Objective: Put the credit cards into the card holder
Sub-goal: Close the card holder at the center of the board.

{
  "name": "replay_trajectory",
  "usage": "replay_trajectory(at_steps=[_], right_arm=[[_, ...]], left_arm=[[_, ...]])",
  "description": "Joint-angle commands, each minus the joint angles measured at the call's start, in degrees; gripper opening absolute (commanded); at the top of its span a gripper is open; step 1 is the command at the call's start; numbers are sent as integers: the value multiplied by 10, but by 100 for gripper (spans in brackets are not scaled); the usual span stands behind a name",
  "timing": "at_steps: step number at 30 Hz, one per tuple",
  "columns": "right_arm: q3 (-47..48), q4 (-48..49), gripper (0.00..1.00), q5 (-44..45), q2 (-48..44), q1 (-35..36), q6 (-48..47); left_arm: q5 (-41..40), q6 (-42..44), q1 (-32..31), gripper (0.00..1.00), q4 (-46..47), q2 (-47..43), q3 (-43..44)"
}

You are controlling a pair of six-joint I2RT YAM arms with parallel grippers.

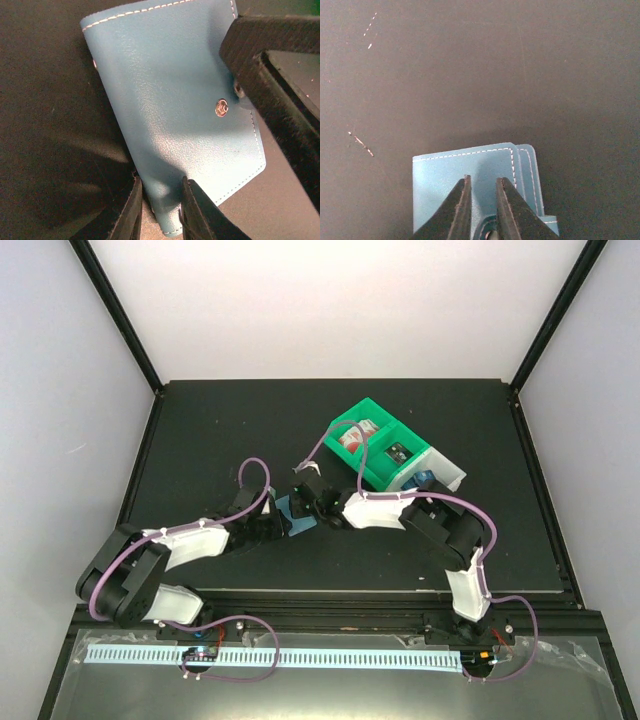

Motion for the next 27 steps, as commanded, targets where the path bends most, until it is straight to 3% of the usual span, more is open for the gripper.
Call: replay_trajectory(at_steps=[1, 10, 27], right_arm=[[-3, 8, 21, -12, -11, 3, 6], [4, -45, 31, -24, -62, 2, -20], [64, -194, 32, 6, -35, 19, -118]], left_arm=[[-1, -3, -4, 24, -22, -21, -9], [-29, -1, 8, 29, -56, -86, -2], [-40, -7, 47, 35, -58, -105, -20]])
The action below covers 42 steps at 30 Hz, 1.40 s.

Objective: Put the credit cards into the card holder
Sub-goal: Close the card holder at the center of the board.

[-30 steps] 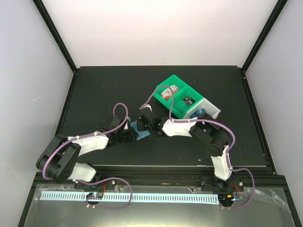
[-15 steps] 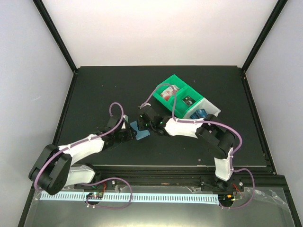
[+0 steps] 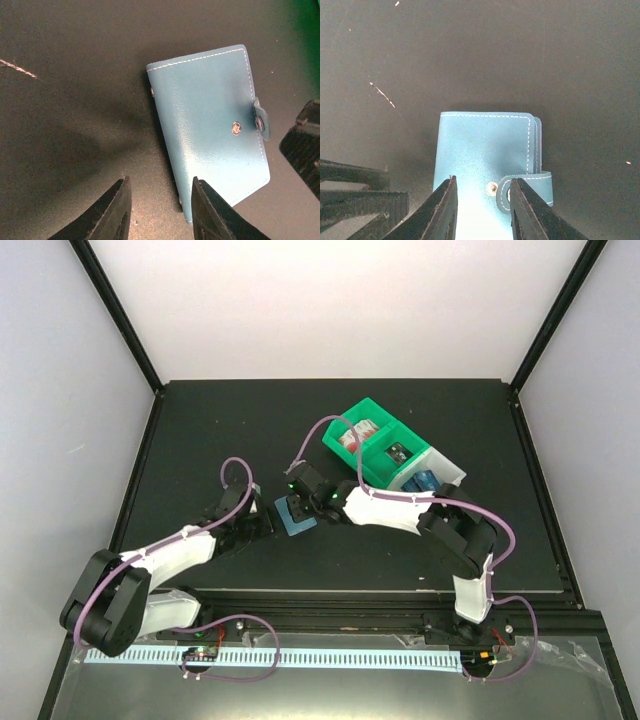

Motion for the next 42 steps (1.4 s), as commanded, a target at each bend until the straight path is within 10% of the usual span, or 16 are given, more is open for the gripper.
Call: replay_trajectory(at_steps=[1, 16, 24, 29, 35, 42], right_arm=[[23, -47, 31, 21, 20, 4, -30], [31, -46, 9, 36, 40, 4, -11], [27, -40, 18, 38, 28, 4, -11], [29, -40, 3, 37, 31, 4, -8], [26, -37, 12, 36, 29, 4, -4], [27, -34, 1, 37, 26, 4, -6]], left_arm=[[-4, 0, 10, 35, -3, -11, -4], [9, 5, 17, 35, 0, -5, -5], [16, 6, 18, 35, 4, 0, -6], [16, 7, 18, 35, 5, 2, -6], [19, 9, 18, 35, 7, 5, -6], [21, 10, 18, 35, 8, 9, -5]])
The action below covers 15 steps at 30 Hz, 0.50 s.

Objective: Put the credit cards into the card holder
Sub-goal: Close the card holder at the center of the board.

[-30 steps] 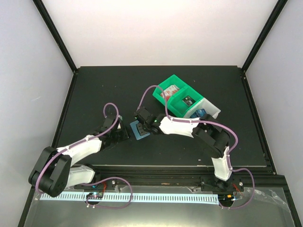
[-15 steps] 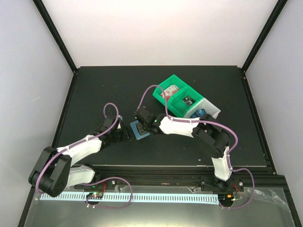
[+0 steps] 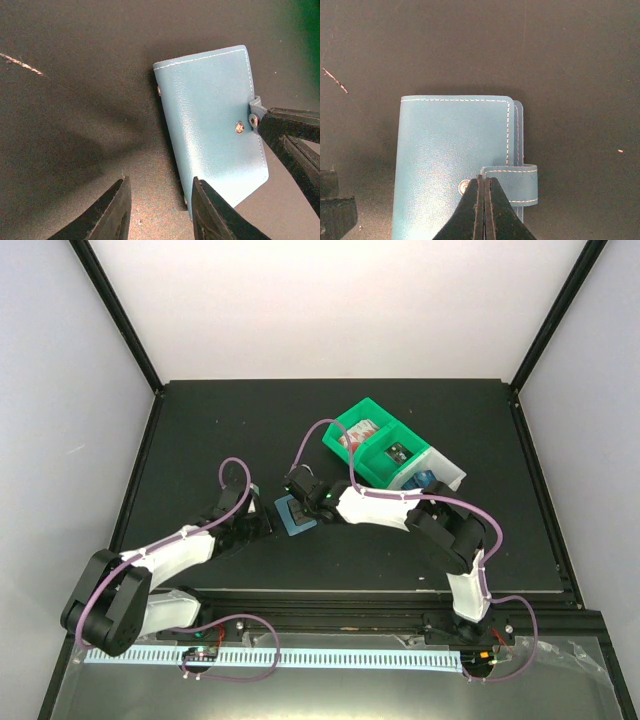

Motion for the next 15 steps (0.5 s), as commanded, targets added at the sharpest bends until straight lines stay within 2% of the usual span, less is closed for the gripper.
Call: replay_trajectory(at_steps=[1, 15], right_arm=[[1, 14, 1, 7, -13, 1, -1], [-9, 25, 1, -49, -10, 1, -71]], left_arm=[[7, 9, 3, 35, 8, 8, -1], [38, 0, 7, 38, 47, 75, 27]])
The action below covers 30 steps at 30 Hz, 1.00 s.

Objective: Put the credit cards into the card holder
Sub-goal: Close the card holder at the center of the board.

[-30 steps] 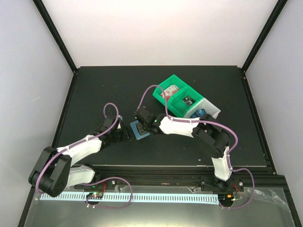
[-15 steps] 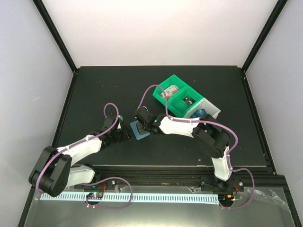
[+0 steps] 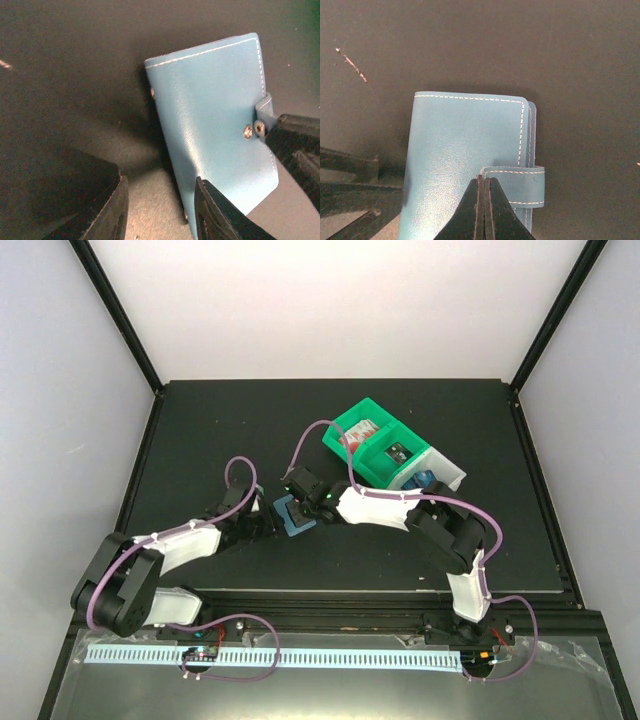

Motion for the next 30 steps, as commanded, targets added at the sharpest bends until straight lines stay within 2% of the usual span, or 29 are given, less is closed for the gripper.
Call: replay_trajectory(at_steps=[1, 10, 16, 20, 30], right_arm=[[-6, 10, 1, -27, -8, 1, -41], [2, -9, 1, -44, 7, 1, -77], [12, -16, 1, -61, 20, 1, -87], [22, -27, 1, -70, 30, 0, -85], [48, -61, 1, -35, 54, 0, -56]], left_arm=[[18, -2, 7, 38, 29, 29, 23], [22, -12, 12, 38, 48, 59, 30], [27, -5, 13, 29, 58, 93, 34], [30, -5, 14, 27, 64, 103, 32], [32, -1, 15, 26, 64, 105, 30]])
